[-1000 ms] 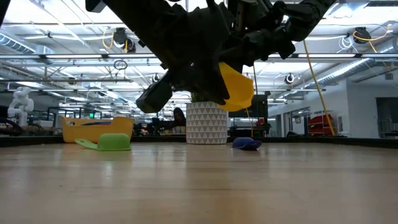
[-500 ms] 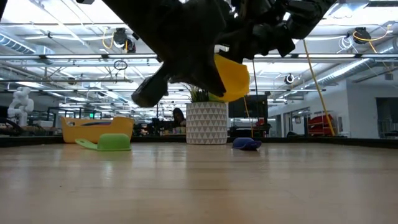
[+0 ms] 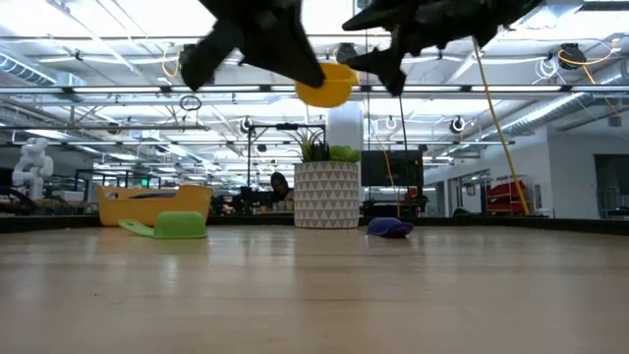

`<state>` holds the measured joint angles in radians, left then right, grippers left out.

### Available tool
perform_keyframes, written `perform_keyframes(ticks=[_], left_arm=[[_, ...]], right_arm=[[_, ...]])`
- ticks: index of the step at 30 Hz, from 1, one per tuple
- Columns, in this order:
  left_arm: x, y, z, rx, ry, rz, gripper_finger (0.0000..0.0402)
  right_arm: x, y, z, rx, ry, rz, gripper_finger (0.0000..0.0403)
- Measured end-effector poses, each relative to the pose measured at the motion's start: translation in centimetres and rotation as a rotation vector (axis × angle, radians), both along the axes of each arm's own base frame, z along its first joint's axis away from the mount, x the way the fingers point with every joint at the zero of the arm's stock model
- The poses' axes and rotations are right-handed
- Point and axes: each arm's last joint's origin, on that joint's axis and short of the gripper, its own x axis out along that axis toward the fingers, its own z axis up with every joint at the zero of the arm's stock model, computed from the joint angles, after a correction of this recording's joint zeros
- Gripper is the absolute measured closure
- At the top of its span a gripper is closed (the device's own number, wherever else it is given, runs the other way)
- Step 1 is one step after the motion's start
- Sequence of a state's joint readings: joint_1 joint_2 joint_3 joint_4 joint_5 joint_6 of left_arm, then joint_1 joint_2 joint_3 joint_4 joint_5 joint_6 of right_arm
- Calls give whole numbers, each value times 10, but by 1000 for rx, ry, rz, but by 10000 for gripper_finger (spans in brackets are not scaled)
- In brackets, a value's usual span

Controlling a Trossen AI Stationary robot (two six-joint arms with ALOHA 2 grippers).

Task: Nest measuring cups in basket
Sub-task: Stack the yellow measuring cup on top of the light blue measuring cup in the yellow bin

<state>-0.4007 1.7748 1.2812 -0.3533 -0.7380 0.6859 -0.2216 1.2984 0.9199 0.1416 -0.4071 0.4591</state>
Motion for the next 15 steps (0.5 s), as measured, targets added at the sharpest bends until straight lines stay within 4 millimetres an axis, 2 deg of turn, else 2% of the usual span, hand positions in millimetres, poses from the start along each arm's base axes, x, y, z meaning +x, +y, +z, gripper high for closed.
perform_keyframes(ticks=[4, 8, 11, 15], left_arm=[[-14, 4, 18, -46, -22, 45, 397], [-29, 19, 37, -59, -53, 151, 398], [-42, 35, 51, -97, -69, 237, 397], [-60, 60, 65, -153, -91, 365, 398]], right_arm=[[-20, 1, 13, -92, 25, -100, 162], [-35, 11, 22, -164, 37, -148, 162], [-43, 22, 19, -190, 12, -156, 163], [-51, 35, 3, -178, -26, -152, 163]])
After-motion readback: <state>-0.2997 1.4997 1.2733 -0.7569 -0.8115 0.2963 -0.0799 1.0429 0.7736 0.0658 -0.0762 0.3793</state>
